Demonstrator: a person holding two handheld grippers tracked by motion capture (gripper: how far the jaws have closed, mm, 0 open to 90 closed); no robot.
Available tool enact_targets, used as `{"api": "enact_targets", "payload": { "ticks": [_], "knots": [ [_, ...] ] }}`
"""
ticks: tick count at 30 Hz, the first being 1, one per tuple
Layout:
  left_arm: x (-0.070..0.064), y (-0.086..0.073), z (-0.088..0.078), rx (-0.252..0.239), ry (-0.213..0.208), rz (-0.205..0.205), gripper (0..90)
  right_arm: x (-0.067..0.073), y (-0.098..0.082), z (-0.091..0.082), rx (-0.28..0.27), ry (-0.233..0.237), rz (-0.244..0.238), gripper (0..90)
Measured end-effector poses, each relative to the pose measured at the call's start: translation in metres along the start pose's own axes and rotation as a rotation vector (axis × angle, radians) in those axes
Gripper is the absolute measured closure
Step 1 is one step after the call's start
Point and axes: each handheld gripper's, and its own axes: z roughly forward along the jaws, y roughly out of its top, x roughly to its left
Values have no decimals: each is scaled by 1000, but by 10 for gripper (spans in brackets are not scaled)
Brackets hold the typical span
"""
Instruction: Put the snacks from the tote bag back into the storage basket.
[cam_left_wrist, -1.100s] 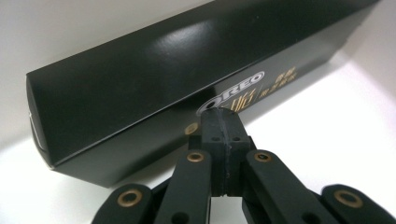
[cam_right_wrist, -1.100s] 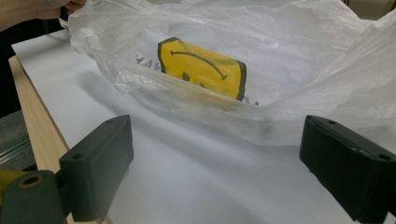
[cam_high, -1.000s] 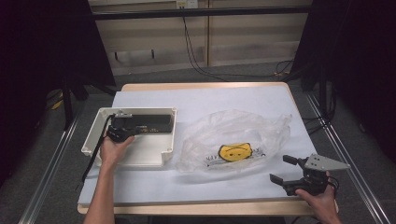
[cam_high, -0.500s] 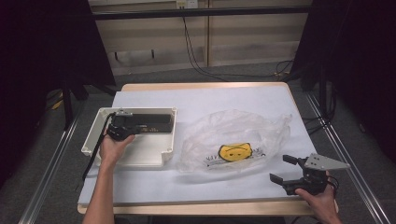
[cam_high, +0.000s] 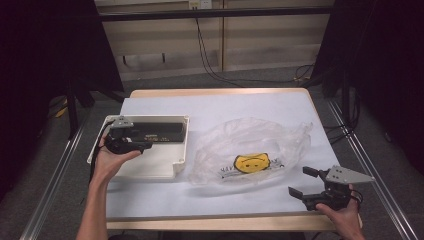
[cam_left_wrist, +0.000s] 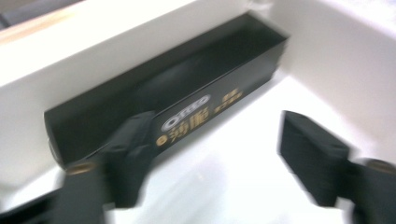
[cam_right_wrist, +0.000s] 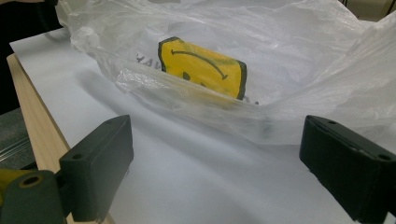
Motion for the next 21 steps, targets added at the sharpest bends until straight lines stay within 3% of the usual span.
{"api": "enact_targets", "payload": {
  "ticks": [3,4,6,9,11,13,15,17,21],
  "knots": [
    [2,2,-7,-17,-25,11,71,0,0,1,3,-3,2,92],
    [3,2,-10,-17,-56,21,38,0,0,1,4,-3,2,92],
    [4,4,-14,-20,-91,30,30,0,0,1,3,-4,2,92],
    [4,7,-23,-41,-79,29,28,0,0,0,2,-5,0,92],
    [3,8,-28,-55,-99,33,28,1,0,0,1,-9,1,92],
    [5,9,-37,-67,-117,72,32,1,0,-1,-1,-7,-1,92],
    [9,8,-46,-77,-133,69,32,1,0,-2,-1,-8,0,92],
    [17,7,-57,-77,-130,94,32,1,0,-2,1,-10,2,92],
    [34,-1,-81,-139,-140,100,32,2,0,-2,1,-13,-1,92]
  ]
}}
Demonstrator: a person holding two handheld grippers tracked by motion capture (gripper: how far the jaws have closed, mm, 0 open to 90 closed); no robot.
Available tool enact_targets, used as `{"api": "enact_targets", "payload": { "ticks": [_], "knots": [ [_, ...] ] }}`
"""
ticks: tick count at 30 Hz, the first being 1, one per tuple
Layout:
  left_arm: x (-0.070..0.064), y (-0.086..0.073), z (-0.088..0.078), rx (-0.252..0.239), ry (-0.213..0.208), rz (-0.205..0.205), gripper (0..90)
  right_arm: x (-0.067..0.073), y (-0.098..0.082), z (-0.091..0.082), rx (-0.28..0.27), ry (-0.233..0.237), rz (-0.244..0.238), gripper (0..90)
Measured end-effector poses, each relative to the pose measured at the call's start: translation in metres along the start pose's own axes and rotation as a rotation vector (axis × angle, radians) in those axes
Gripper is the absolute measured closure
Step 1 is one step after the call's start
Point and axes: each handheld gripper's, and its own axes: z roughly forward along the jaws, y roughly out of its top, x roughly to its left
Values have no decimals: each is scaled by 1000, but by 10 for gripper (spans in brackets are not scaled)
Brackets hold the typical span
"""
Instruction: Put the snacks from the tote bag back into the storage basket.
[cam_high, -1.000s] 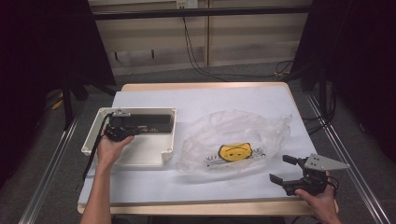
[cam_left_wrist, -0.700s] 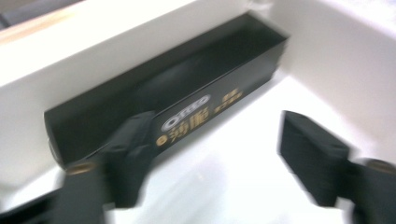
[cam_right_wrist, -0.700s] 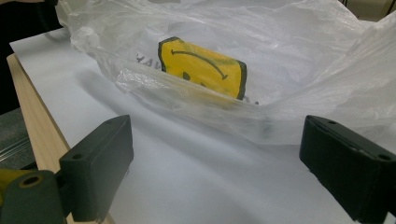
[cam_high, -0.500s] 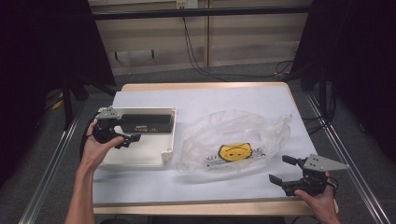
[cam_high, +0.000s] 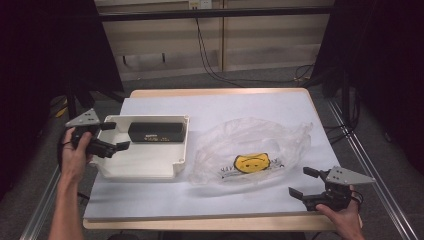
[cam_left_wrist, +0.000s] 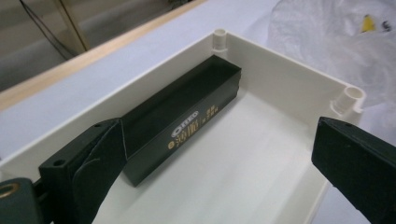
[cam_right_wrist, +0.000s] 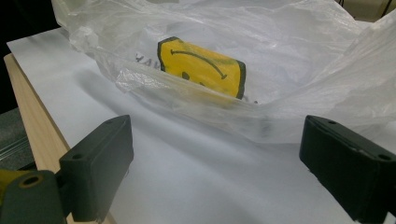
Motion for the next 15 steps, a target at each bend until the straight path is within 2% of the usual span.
{"api": "enact_targets", "payload": {
  "ticks": [2,4,6,9,12,13,15],
  "knots": [
    [5,-3,-11,-13,5,-4,32,0,0,1,1,0,2,92],
    [8,-6,-23,-6,48,-9,32,0,0,1,3,1,3,92],
    [9,-9,-30,-16,65,-21,32,1,0,2,2,3,5,92],
    [1,-14,-35,-16,118,-49,31,1,0,1,1,1,4,92],
    [-9,-19,-36,-26,132,-63,30,1,0,-1,-2,-4,1,92],
    [-14,-21,-35,-20,156,-70,30,1,0,-1,-3,-4,2,92],
    [-22,-22,-35,-14,178,-73,31,0,0,-1,0,-10,3,92]
  ]
}}
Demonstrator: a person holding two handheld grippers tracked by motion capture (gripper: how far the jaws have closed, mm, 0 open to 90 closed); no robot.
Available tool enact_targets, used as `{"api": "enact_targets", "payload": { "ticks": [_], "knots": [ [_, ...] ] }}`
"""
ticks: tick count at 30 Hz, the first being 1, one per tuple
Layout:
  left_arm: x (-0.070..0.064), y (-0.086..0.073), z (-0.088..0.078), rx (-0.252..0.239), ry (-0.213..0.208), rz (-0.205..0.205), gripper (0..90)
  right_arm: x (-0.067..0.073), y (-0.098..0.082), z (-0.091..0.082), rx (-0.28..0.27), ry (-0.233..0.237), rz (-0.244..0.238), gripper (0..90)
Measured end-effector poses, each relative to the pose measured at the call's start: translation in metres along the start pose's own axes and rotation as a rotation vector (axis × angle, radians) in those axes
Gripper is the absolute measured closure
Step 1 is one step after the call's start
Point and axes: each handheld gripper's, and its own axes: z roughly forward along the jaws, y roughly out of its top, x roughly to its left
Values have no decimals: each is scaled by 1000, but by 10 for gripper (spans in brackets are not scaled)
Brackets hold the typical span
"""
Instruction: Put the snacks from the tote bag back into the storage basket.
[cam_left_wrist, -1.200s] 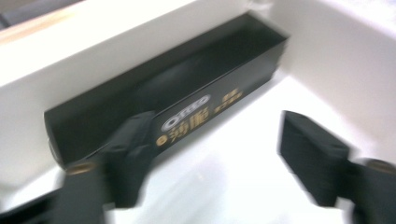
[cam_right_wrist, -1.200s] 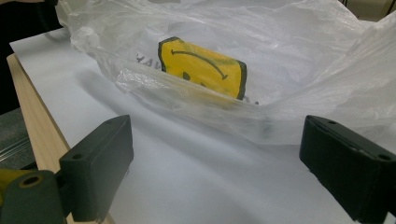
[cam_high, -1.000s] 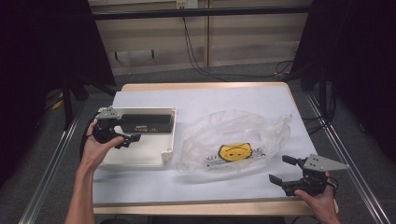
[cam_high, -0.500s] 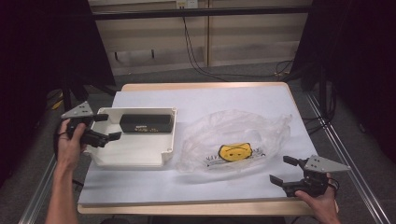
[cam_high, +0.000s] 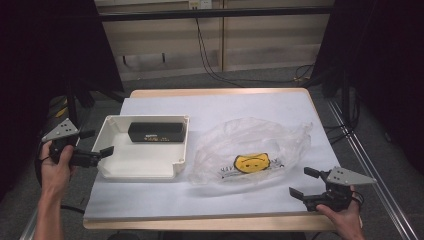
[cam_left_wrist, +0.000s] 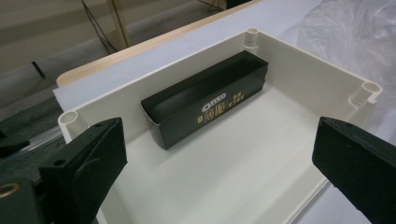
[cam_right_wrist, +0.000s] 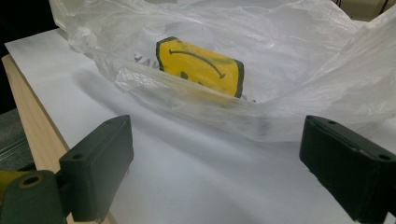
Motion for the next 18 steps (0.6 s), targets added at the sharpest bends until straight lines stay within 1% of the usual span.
{"api": "enact_targets", "payload": {
  "ticks": [1,2,4,5,7,8,9,11,13,14,15,16,17,18],
  "knots": [
    [-3,0,0,5,9,-6,30,0,0,0,-1,0,0,92],
    [-8,-1,-2,6,31,-4,31,0,0,0,0,1,0,92],
    [-16,-4,-5,-1,26,-8,27,1,0,-1,-3,2,-1,92],
    [-22,-6,-7,6,38,6,28,1,0,-1,-3,1,-2,92],
    [-29,-9,-9,3,40,3,28,0,-1,-2,-1,0,-1,92],
    [-34,-10,-10,6,52,9,27,0,-1,-2,-4,0,-4,92],
    [-37,-11,-11,6,54,9,27,0,-1,-2,-3,-3,-1,92],
    [-44,-14,-13,-18,42,1,23,0,0,-3,-6,-6,-4,92],
    [-52,-19,-14,-12,62,5,26,0,0,-3,-7,-7,-5,92],
    [-54,-21,-15,-15,65,-8,23,0,0,-3,-6,-4,-6,92],
    [-58,-24,-16,-24,77,-39,26,1,0,-3,-5,-2,-6,92],
    [-64,-26,-16,-37,107,-61,27,1,0,-3,-4,-4,-4,92],
    [-67,-27,-15,-31,112,-67,24,1,0,-2,-3,-2,-4,92],
    [-73,-30,-14,-22,99,-68,25,1,0,-2,-3,-4,-3,92]
  ]
}}
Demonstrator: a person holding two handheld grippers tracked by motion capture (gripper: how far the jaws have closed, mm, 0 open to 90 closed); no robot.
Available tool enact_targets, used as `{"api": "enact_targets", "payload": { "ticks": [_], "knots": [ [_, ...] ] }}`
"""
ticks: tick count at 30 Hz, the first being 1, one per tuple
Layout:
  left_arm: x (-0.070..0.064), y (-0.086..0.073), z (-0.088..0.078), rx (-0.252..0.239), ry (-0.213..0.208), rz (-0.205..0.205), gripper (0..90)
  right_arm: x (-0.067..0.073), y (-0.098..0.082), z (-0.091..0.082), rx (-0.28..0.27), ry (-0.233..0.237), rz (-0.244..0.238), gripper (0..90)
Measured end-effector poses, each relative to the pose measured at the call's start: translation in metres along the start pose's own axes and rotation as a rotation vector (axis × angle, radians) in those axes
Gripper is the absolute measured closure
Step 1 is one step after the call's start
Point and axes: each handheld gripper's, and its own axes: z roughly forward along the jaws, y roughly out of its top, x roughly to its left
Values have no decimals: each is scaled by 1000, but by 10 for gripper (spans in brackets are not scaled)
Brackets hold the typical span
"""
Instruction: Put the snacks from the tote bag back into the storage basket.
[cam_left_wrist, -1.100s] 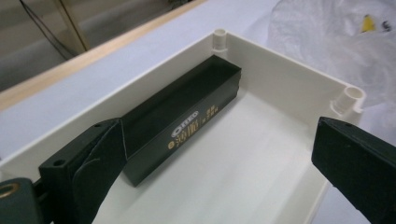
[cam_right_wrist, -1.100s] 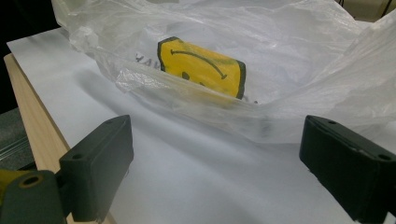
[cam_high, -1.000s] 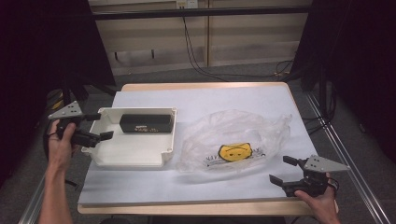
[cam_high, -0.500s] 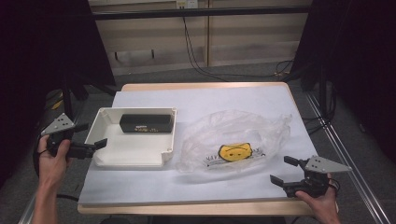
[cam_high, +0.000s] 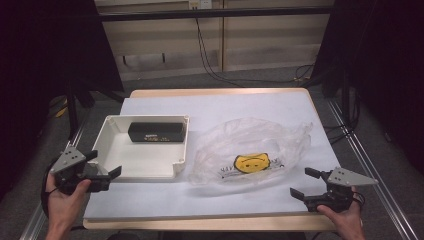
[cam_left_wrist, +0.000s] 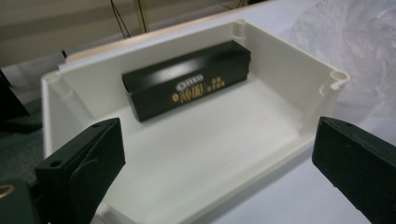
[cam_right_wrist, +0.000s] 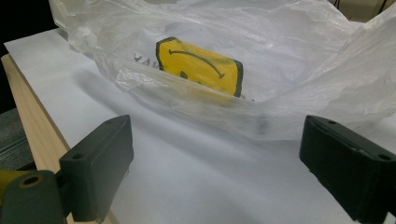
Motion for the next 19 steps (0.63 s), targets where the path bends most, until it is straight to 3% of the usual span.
{"api": "enact_targets", "payload": {
  "ticks": [3,5,6,9,12,17,19],
  "knots": [
    [-12,-10,5,10,-28,-15,26,0,0,0,0,6,1,92],
    [-20,-15,8,2,-8,-37,28,0,0,0,1,3,-1,92],
    [-25,-18,10,-8,-12,-53,28,0,0,0,2,2,-1,92],
    [-38,-23,16,-19,-26,-49,28,0,0,0,0,1,0,92],
    [-51,-25,27,-12,-24,-91,27,0,0,1,4,2,-3,92],
    [-64,-30,40,-19,-45,-61,24,0,0,1,3,6,0,95],
    [-66,-33,43,-24,-21,-56,25,-1,0,0,1,5,-1,95]
  ]
}}
